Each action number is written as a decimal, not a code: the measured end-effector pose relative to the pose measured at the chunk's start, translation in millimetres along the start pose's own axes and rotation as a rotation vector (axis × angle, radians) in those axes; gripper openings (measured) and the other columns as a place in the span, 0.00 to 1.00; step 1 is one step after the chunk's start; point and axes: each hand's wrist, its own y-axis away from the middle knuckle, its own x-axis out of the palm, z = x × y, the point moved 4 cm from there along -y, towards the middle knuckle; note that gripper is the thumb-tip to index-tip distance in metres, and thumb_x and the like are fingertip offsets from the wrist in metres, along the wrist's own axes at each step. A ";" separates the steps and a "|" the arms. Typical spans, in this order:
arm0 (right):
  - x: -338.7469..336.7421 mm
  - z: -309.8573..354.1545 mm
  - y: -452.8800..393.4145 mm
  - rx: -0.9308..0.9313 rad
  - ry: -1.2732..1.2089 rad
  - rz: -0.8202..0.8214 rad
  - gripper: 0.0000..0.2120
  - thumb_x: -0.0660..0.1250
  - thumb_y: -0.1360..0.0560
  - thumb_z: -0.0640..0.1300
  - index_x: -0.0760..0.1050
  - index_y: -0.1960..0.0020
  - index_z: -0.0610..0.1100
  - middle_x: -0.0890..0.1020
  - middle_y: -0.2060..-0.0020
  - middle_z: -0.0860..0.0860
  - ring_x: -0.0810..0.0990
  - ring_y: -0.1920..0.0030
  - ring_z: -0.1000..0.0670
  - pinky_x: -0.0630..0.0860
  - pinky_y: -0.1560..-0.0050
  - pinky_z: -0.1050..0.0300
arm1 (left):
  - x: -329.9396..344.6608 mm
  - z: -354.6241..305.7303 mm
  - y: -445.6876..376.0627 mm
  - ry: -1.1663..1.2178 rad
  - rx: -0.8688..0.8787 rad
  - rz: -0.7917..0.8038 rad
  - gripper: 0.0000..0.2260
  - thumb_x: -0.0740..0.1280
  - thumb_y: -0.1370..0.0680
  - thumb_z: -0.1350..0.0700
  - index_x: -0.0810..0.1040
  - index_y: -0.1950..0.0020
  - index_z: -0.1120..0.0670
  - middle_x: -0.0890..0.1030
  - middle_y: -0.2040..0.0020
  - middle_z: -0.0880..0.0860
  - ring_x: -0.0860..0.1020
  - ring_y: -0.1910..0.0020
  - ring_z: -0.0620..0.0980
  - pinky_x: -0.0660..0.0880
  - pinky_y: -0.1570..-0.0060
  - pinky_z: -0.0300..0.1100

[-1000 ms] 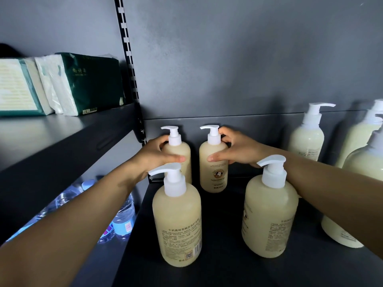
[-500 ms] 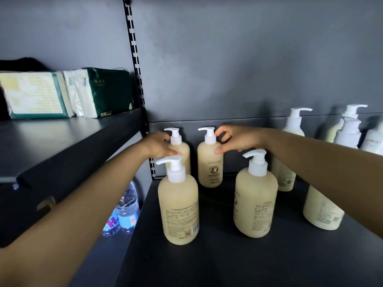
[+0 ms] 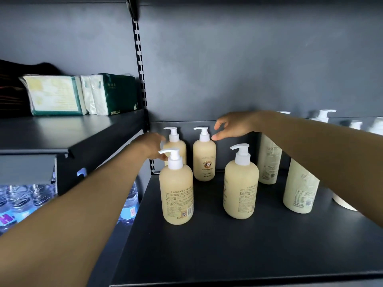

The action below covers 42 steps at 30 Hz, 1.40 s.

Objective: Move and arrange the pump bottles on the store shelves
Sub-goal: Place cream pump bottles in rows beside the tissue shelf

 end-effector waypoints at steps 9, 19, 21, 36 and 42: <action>-2.1 3.1 38.0 0.021 -0.018 -0.012 0.27 0.62 0.26 0.63 0.69 0.32 0.50 0.71 0.33 0.52 0.72 0.36 0.47 0.71 0.35 0.47 | -0.3 15.4 35.3 0.148 -0.011 -0.055 0.36 0.75 0.30 0.53 0.62 0.26 0.53 0.65 0.26 0.53 0.65 0.28 0.53 0.62 0.31 0.42; 5.7 5.1 72.9 0.025 -0.076 -0.015 0.27 0.66 0.28 0.63 0.69 0.33 0.52 0.71 0.34 0.51 0.72 0.36 0.48 0.72 0.35 0.48 | -3.9 16.7 81.6 0.102 0.043 -0.028 0.36 0.73 0.28 0.54 0.61 0.25 0.52 0.64 0.26 0.55 0.64 0.28 0.54 0.62 0.32 0.40; 8.5 1.9 80.2 0.016 -0.104 0.000 0.27 0.67 0.28 0.61 0.69 0.33 0.52 0.71 0.33 0.51 0.71 0.34 0.48 0.72 0.35 0.48 | -4.8 13.8 91.0 0.111 0.057 0.008 0.36 0.74 0.29 0.54 0.60 0.24 0.50 0.62 0.25 0.54 0.63 0.27 0.53 0.62 0.32 0.41; 66.4 -33.1 97.7 -0.044 -0.827 0.099 0.37 0.74 0.33 0.34 0.64 0.29 0.52 0.74 0.37 0.52 0.75 0.38 0.50 0.75 0.39 0.49 | 20.1 -26.5 108.1 0.812 0.041 0.123 0.25 0.76 0.32 0.59 0.74 0.37 0.52 0.78 0.43 0.49 0.76 0.44 0.48 0.71 0.53 0.34; 76.7 -20.7 95.5 -0.084 -0.684 -0.133 0.35 0.79 0.38 0.46 0.69 0.35 0.52 0.77 0.44 0.56 0.77 0.45 0.54 0.74 0.51 0.61 | 26.8 -29.6 108.9 0.864 -0.031 -0.005 0.21 0.76 0.33 0.61 0.76 0.42 0.52 0.79 0.53 0.46 0.77 0.50 0.47 0.71 0.57 0.34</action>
